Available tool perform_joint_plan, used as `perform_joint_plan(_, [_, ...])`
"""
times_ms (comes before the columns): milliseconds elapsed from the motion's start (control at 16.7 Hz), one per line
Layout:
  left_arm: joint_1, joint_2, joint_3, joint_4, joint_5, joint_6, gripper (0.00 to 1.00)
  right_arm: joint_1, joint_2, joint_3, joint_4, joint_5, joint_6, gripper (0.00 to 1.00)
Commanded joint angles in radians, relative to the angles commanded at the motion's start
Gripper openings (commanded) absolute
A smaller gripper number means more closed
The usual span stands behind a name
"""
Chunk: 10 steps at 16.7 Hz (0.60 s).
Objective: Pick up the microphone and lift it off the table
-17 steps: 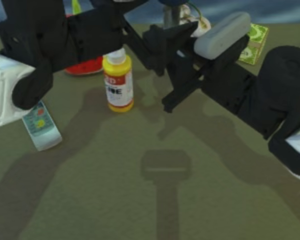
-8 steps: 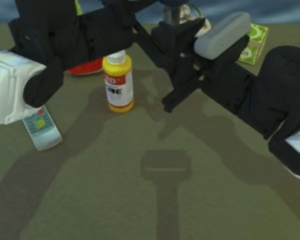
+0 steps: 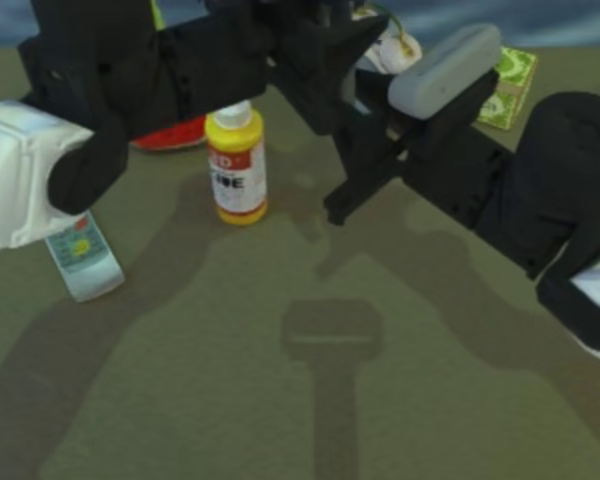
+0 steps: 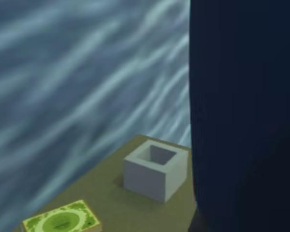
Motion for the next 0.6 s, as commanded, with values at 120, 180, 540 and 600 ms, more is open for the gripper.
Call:
perform_joint_plan(120, [0.0, 0.0, 0.0, 0.0, 0.0, 0.0, 0.02, 0.0, 0.0, 0.0, 0.0, 0.0, 0.0, 0.0])
perform_joint_plan(180, [0.0, 0.0, 0.0, 0.0, 0.0, 0.0, 0.0, 0.0, 0.0, 0.0, 0.0, 0.0, 0.0, 0.0])
perform_joint_plan(540, [0.0, 0.0, 0.0, 0.0, 0.0, 0.0, 0.0, 0.0, 0.0, 0.0, 0.0, 0.0, 0.0, 0.0])
perform_joint_plan(600, [0.0, 0.0, 0.0, 0.0, 0.0, 0.0, 0.0, 0.0, 0.0, 0.0, 0.0, 0.0, 0.0, 0.0])
